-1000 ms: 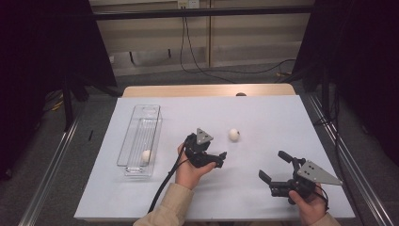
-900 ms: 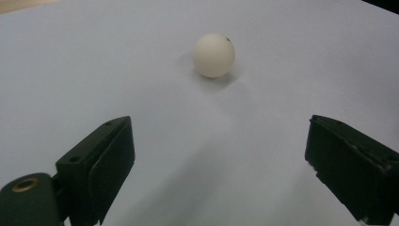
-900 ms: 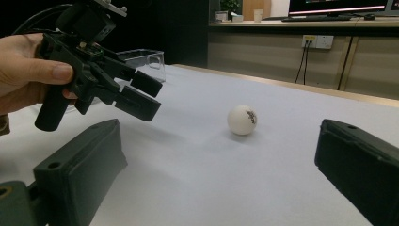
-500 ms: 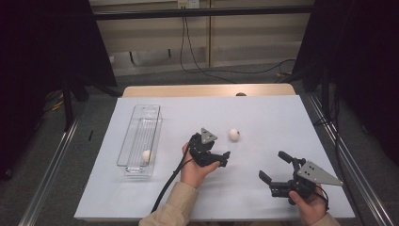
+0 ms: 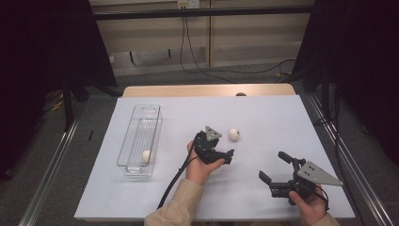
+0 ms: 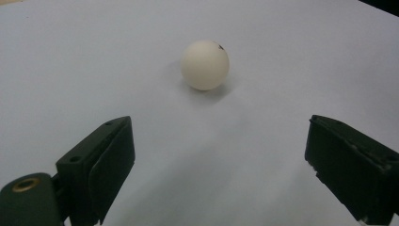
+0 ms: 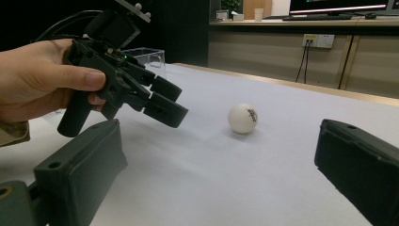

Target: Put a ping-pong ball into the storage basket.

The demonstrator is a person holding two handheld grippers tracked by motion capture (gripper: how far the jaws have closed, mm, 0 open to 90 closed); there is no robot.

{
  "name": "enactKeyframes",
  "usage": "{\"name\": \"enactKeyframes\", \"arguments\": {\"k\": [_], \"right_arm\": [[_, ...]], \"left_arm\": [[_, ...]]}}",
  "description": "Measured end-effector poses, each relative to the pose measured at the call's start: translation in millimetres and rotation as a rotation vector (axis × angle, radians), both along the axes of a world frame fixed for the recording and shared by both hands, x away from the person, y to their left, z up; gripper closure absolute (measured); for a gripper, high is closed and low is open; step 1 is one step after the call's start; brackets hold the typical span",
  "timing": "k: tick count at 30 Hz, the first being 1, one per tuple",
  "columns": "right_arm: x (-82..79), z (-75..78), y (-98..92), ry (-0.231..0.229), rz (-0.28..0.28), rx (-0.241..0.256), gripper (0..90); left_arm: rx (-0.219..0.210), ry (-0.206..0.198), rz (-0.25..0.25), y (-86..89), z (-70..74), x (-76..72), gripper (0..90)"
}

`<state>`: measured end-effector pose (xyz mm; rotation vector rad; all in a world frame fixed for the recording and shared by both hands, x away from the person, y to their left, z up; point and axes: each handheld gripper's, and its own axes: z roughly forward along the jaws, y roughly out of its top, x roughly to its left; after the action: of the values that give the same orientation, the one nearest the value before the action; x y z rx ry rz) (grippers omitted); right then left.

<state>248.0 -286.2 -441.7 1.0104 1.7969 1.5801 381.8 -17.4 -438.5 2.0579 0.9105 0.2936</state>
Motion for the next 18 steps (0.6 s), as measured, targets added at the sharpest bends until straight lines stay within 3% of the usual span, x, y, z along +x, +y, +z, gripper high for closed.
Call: {"name": "enactKeyframes", "arguments": {"k": [12,15,18], "right_arm": [[-0.4,0.5,-1.1,-0.002,0.000,0.001,1.2],[-0.2,0.4,-1.0,-0.002,0.002,0.000,1.3],[-0.1,0.1,-1.2,-0.001,0.001,-0.001,1.2]], "left_arm": [[-0.021,0.017,0.008,-10.8,-6.3,6.2,9.2],[-0.002,0.010,0.013,-11.9,-9.0,9.9,9.3],[-0.010,0.010,0.024,-13.0,-9.7,11.4,9.3]]}}
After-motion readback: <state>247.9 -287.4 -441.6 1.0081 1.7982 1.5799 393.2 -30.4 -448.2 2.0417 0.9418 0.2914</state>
